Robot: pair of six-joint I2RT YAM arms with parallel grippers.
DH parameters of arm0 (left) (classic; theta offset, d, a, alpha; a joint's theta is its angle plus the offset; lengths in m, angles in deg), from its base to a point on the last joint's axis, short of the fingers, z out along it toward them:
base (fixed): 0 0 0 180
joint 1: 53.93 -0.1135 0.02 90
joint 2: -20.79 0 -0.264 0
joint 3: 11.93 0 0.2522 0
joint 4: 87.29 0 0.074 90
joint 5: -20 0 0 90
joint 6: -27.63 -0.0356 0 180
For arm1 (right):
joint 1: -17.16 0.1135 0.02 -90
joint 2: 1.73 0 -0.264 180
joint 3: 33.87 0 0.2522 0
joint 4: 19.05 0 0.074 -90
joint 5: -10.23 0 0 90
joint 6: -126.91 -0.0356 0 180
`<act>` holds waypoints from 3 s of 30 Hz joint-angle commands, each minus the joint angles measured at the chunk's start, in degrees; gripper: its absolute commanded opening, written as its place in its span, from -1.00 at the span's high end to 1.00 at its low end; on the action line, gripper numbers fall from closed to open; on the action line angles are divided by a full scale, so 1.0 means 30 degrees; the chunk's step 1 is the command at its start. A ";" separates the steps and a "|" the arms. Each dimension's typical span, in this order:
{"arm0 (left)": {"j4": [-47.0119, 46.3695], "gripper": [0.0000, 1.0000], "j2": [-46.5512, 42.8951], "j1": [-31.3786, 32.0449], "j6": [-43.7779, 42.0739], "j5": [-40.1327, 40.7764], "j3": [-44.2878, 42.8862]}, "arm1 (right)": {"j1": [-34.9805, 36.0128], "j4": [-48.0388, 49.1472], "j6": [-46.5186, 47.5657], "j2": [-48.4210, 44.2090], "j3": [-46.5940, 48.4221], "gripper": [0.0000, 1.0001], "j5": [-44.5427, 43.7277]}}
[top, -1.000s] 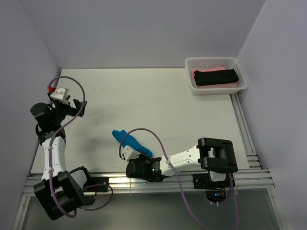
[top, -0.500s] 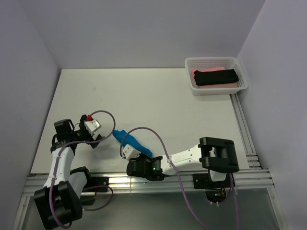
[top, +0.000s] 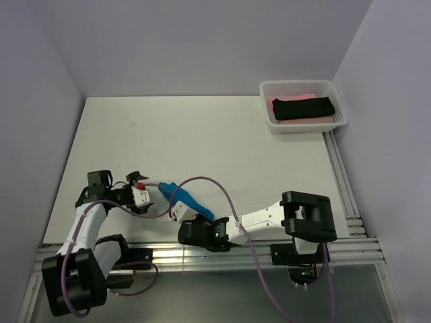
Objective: Roll the t-shirts
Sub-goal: Place the rolled tshirt into the container
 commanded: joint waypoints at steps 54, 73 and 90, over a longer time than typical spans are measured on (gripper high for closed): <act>-0.2971 0.18 0.8404 0.8396 -0.6071 0.3769 -0.2227 | -0.1176 -0.0950 -0.1405 -0.0607 -0.0888 1.00 0.5004; -0.0768 0.99 1.0193 1.0156 -0.5044 0.5498 -0.4634 | -0.1705 -0.1185 -0.4247 -0.1338 -0.2147 0.15 0.4249; -0.0364 0.99 0.9927 1.0391 -0.5396 0.5822 -0.4717 | -0.0974 -0.3614 -0.4569 -0.2101 -0.0772 -0.85 0.1584</act>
